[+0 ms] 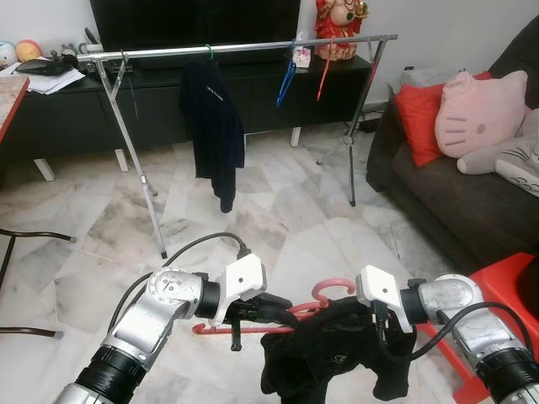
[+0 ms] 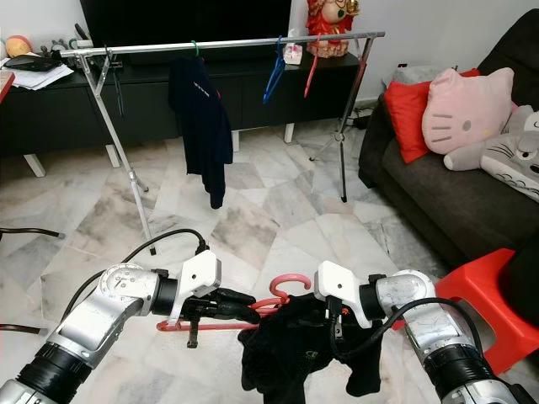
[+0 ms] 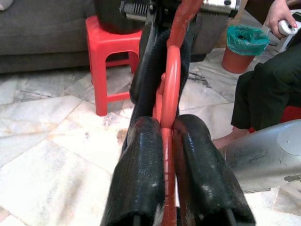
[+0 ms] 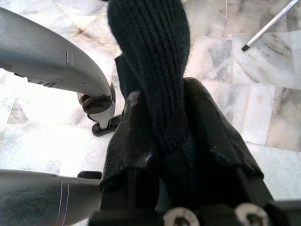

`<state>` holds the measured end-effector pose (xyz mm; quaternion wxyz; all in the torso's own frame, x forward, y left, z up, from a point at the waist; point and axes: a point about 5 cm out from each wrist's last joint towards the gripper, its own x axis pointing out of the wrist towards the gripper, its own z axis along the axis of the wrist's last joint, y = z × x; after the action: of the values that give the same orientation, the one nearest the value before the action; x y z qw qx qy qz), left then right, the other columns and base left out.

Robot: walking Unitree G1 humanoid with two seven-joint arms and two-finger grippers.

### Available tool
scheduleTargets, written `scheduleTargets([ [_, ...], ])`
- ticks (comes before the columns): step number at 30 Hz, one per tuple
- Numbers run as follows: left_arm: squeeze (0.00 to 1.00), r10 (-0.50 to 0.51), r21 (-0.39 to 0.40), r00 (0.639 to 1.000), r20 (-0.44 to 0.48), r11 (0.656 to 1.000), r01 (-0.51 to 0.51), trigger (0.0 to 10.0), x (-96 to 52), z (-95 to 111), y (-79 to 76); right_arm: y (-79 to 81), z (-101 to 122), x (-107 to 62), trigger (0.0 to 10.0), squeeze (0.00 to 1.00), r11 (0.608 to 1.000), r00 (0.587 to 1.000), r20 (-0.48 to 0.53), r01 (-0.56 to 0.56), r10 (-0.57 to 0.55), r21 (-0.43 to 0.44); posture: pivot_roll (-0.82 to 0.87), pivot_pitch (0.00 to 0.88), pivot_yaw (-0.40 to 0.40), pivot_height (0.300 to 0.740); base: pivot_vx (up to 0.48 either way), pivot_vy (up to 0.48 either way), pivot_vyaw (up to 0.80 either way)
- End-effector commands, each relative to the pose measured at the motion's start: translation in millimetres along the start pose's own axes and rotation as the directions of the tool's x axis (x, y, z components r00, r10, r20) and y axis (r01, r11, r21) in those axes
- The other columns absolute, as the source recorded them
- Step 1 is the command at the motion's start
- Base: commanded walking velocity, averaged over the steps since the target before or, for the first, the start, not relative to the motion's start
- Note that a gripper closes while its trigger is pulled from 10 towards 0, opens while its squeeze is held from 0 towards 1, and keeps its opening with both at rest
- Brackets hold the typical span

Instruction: Hang hanger

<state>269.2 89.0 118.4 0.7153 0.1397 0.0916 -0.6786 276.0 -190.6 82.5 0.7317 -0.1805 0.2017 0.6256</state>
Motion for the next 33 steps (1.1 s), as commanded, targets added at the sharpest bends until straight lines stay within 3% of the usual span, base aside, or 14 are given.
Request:
scheduleTargets([
  [1,1.00,-0.046,0.035,0.998,0.049,0.998,0.044,10.0,7.3,11.3,-0.4,-6.1,11.3,0.5,0.0,0.00,0.999,1.000,0.018,0.019,-0.018,-0.044,-0.10,0.000,-0.088,0.740,0.000,0.000,0.00],
  [12,1.00,-0.026,0.046,0.999,0.032,0.999,0.024,10.0,0.1,10.7,4.7,-8.3,4.3,-2.8,0.0,0.00,0.998,0.999,-0.034,0.040,-0.041,-0.043,-0.10,0.000,-0.087,0.740,0.000,0.000,0.00],
  [23,1.00,0.032,0.051,0.999,0.011,0.998,-0.033,10.0,-16.5,10.8,16.6,-2.8,-6.6,-3.9,0.0,0.00,0.999,0.996,-0.087,0.018,-0.020,-0.031,-0.09,0.000,-0.091,0.740,0.000,0.000,0.00],
  [28,1.00,0.164,0.045,0.986,0.023,0.985,-0.165,10.0,-35.8,11.7,32.4,-6.2,-13.0,-6.1,0.0,0.00,0.997,0.990,-0.116,0.073,-0.076,-0.035,-0.09,0.000,-0.092,0.740,0.000,0.000,0.00],
  [33,1.00,0.418,0.029,0.906,0.069,0.907,-0.421,10.0,-65.7,12.3,53.5,-12.5,-21.2,-8.8,0.0,0.00,0.983,0.973,-0.144,0.181,-0.182,-0.021,-0.09,0.000,-0.089,0.740,0.000,0.000,0.00],
])
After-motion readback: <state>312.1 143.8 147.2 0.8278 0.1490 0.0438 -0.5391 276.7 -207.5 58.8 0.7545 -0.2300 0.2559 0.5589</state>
